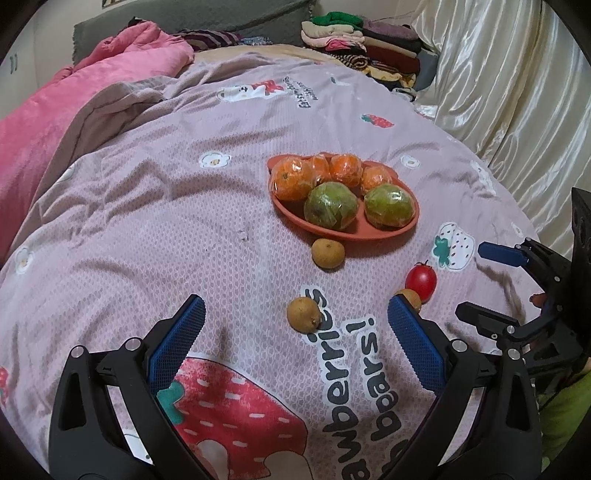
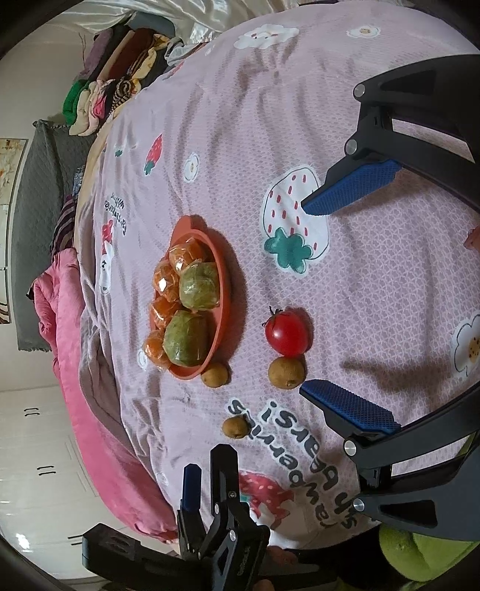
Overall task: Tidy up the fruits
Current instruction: 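Move both open grippers toward the red tomato and small brown fruits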
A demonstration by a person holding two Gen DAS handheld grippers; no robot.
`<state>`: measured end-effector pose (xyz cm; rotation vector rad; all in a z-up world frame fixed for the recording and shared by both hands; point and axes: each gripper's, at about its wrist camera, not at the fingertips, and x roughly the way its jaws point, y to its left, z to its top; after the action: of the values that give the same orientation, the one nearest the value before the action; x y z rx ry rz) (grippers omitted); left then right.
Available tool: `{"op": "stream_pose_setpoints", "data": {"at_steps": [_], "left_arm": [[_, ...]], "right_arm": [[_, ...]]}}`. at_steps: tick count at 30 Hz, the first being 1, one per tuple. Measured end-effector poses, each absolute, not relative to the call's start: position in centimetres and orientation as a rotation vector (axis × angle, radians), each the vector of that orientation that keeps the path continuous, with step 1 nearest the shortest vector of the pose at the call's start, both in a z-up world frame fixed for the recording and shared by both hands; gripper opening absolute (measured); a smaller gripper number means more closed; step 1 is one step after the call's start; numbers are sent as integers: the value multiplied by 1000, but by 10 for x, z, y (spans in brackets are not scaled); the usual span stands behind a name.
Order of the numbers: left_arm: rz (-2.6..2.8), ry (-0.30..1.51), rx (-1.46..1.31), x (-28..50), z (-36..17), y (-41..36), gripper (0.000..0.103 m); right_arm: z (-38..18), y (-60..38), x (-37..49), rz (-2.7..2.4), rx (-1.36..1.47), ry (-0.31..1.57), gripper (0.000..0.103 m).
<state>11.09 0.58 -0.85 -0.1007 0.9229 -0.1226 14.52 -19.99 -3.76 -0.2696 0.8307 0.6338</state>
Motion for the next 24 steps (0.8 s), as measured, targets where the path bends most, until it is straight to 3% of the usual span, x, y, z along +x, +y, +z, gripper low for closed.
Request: {"op": "stream_pose_setpoints", "data": {"at_steps": [9, 11, 12, 14, 17, 24], "left_arm": [[-131, 964, -93, 114, -21, 3, 93], [-133, 981, -89, 115, -25, 1, 92], [-135, 987, -88, 115, -27, 1, 91], [-138, 997, -90, 116, -30, 1, 78], [-144, 1005, -88, 115, -33, 1, 69], [-172, 1006, -96, 117, -36, 0, 53]], "right_arm": [[-48, -199, 147, 632, -288, 844, 89], [-50, -198, 148, 641, -288, 850, 81], [-51, -196, 148, 648, -292, 852, 80], [-52, -193, 148, 659, -302, 851, 77], [-57, -190, 151, 663, -313, 859, 68], [-64, -180, 157, 687, -345, 858, 63]]}}
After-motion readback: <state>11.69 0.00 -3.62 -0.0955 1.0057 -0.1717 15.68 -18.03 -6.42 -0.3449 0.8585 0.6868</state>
